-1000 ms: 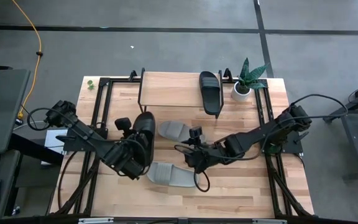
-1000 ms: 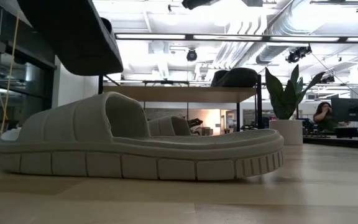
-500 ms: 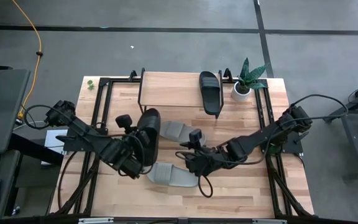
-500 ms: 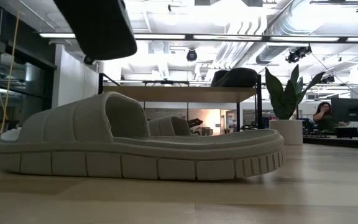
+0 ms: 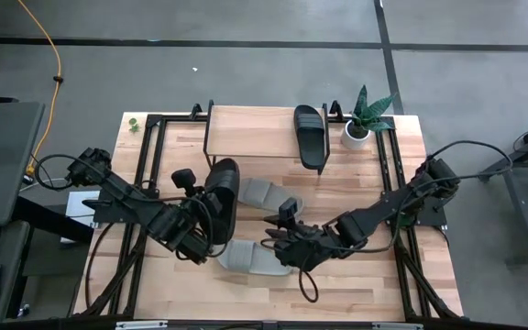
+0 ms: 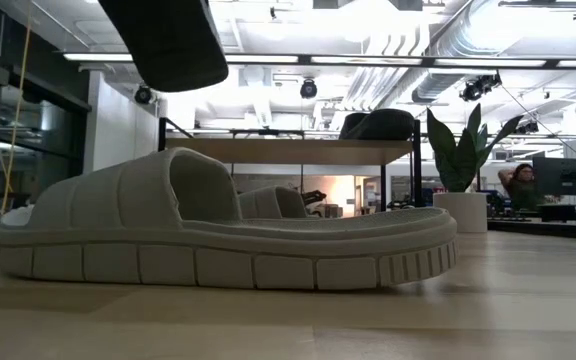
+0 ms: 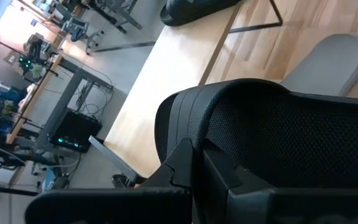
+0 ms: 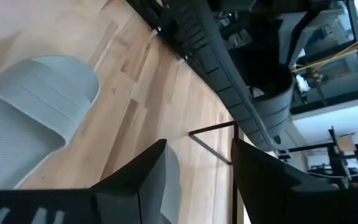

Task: Pick and place slides into the shelf
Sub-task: Put the black slide on the shelf

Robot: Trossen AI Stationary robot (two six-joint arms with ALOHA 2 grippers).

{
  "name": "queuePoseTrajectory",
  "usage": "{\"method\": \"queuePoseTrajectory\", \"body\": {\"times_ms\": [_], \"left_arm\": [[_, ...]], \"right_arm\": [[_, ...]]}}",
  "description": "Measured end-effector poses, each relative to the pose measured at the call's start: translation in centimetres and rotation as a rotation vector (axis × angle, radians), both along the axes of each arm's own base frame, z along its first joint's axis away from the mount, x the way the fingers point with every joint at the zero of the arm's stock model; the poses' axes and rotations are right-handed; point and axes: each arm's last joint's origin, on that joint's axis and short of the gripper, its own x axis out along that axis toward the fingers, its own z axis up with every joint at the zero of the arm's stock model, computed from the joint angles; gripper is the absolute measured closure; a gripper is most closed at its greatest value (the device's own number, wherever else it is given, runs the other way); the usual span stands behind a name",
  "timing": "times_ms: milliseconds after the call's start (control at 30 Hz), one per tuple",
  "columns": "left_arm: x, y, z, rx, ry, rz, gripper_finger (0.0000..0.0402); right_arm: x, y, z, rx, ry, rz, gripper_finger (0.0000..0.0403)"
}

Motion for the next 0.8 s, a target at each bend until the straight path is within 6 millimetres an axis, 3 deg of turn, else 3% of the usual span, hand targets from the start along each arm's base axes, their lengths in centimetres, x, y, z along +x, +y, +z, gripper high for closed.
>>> {"method": "queuePoseTrajectory", "body": {"times_ms": [133,267,367,600,800], "left_arm": [[0.4,-0.2,0.0,0.006,-0.017,-0.023,0.0401],[1.2,0.2,0.0,-0.001,-0.022,-0.025,0.0401],[1.6,1.3,-0.3,-0.001,-0.004,0.006,0.0401],[2.3,3.8,-0.7,-0.017,0.050,0.080,0.0401],[3.2,4.7,-0.3,-0.044,0.025,0.084,0.0401]], "right_arm": [[0.9,0.4,-0.8,-0.031,-0.006,0.019,0.0233],[1.7,0.4,-0.3,-0.061,-0.014,-0.038,0.0233],[1.8,0.7,0.2,-0.040,-0.014,-0.047,0.0233],[2.4,1.6,-0.8,-0.077,0.023,-0.025,0.0233],[2.5,1.6,-0.8,-0.081,0.017,-0.032,0.0233]]}}
